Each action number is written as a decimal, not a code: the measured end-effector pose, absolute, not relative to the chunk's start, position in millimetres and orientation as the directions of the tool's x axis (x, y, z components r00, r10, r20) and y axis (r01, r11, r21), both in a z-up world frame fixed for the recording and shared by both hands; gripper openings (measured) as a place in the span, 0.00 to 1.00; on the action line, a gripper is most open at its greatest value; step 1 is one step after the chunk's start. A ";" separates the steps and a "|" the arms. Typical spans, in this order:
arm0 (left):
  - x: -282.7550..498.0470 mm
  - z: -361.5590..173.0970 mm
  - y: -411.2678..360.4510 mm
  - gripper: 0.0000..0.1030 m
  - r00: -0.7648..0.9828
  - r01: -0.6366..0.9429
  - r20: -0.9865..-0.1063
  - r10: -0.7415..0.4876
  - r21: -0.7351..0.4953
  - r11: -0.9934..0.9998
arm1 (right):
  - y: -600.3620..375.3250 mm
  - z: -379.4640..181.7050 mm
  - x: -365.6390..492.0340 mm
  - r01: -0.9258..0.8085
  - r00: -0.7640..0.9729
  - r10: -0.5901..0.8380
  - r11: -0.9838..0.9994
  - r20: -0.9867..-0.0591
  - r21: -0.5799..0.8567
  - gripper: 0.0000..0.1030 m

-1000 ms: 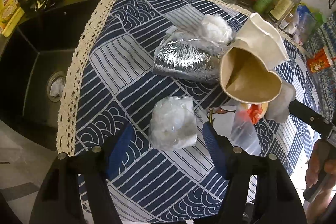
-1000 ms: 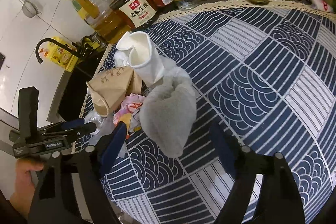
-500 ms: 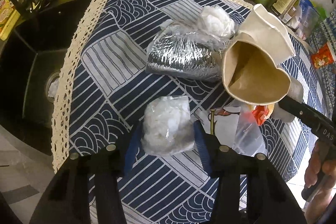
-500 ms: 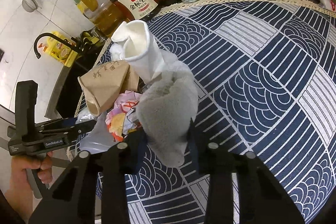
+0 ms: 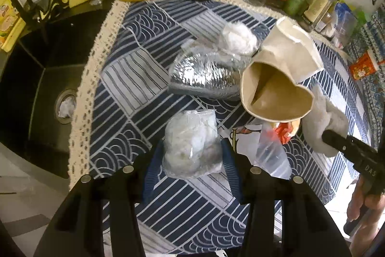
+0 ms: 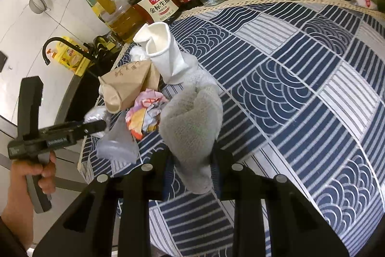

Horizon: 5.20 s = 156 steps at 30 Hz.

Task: Collect trash
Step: 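Grasp the plastic bag of tissues with the left tool while the right tool grasps a white tissue, then carry the plastic bag and white tissue down over the black bin, then open the left tool over the bin while the right tool releases the tissue, then raise both open tools back toward the table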

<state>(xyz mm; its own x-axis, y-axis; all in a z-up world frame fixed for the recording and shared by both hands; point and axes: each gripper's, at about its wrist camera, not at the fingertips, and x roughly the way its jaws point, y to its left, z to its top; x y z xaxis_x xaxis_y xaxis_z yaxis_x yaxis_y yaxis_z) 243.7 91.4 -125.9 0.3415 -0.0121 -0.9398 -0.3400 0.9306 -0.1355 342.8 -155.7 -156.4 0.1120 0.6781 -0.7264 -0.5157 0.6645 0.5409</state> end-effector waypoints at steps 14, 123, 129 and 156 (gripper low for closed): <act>194.2 -75.5 84.3 0.46 0.472 -0.276 -0.881 -0.032 -0.182 0.944 | -184.7 -91.7 274.6 -0.530 0.248 0.682 0.690 -0.688 0.492 0.27; -27.6 -334.1 41.6 0.70 -0.012 -0.319 -0.927 -0.374 -0.351 0.880 | -137.4 -288.9 46.8 -0.321 -0.081 0.485 0.814 -0.871 0.483 0.67; -19.9 -294.7 47.7 0.79 0.077 -0.293 -0.936 -0.342 -0.350 0.890 | -141.5 -258.9 40.3 -0.344 -0.039 0.481 0.816 -0.876 0.463 0.82; 4.8 -109.1 28.4 0.93 0.449 -0.078 -0.860 -0.241 -0.306 0.949 | -203.1 -97.2 62.4 -0.359 0.397 0.558 0.825 -0.728 0.437 0.95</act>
<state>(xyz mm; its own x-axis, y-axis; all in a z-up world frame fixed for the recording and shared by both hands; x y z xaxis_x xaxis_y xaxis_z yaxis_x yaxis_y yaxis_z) 4.8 28.4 -109.1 0.4494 -0.2411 -0.8602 -0.0775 0.9487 -0.3064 62.4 -203.1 -97.2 0.3970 0.5585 -0.7284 -0.3589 0.8249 0.4368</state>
